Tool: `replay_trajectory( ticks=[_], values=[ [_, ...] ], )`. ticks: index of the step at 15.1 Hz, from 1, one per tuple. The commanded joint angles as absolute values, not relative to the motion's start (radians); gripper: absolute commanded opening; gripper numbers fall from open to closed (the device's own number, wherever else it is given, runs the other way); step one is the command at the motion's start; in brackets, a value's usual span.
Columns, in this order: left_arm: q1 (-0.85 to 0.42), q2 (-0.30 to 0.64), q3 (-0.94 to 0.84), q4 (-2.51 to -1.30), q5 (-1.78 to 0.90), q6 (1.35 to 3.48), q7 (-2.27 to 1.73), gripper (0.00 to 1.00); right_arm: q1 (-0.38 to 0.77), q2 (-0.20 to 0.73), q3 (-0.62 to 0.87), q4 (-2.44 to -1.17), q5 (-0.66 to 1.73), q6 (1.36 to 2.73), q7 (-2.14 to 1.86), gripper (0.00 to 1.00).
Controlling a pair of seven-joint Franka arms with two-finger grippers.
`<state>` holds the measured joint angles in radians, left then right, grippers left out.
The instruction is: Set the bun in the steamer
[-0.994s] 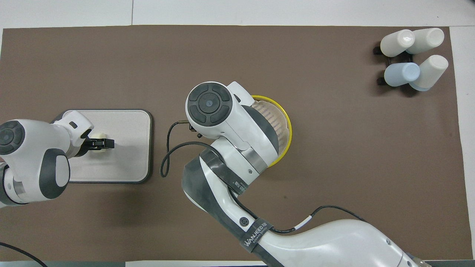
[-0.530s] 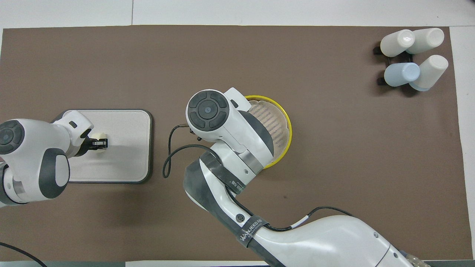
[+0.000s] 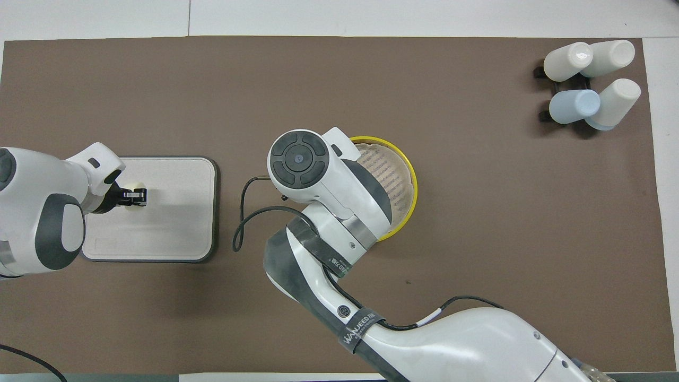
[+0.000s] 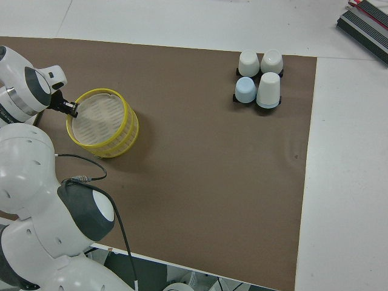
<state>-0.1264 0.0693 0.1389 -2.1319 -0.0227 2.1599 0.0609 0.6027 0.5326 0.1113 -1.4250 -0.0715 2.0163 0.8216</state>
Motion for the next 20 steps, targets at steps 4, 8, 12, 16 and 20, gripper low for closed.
replay_trajectory(
  ticks=[4, 8, 12, 16, 20],
  values=[
    [-0.165, 0.083, 0.137, -1.892, -0.02, 1.905, -0.047, 0.28, 0.476, 0.499, 0.109, -1.362, -0.083, 1.945, 0.679, 0.0],
    [-0.311, 0.123, 0.137, -1.777, -0.025, 1.861, -0.305, 0.28, 0.301, 0.454, 0.115, -1.361, -0.074, 1.942, 0.387, 0.0],
    [-0.503, 0.14, 0.135, -1.74, -0.081, 1.891, -0.513, 0.29, 0.177, 0.439, 0.117, -1.362, -0.075, 1.928, 0.252, 0.0],
    [-0.67, 0.21, 0.133, -1.753, -0.139, 2.066, -0.615, 0.28, 0.118, 0.437, 0.117, -1.365, -0.058, 1.896, 0.123, 0.0],
    [-0.768, 0.282, 0.133, -1.795, -0.141, 2.213, -0.65, 0.28, 0.091, 0.433, 0.117, -1.379, -0.058, 1.896, 0.103, 0.0]
  ],
)
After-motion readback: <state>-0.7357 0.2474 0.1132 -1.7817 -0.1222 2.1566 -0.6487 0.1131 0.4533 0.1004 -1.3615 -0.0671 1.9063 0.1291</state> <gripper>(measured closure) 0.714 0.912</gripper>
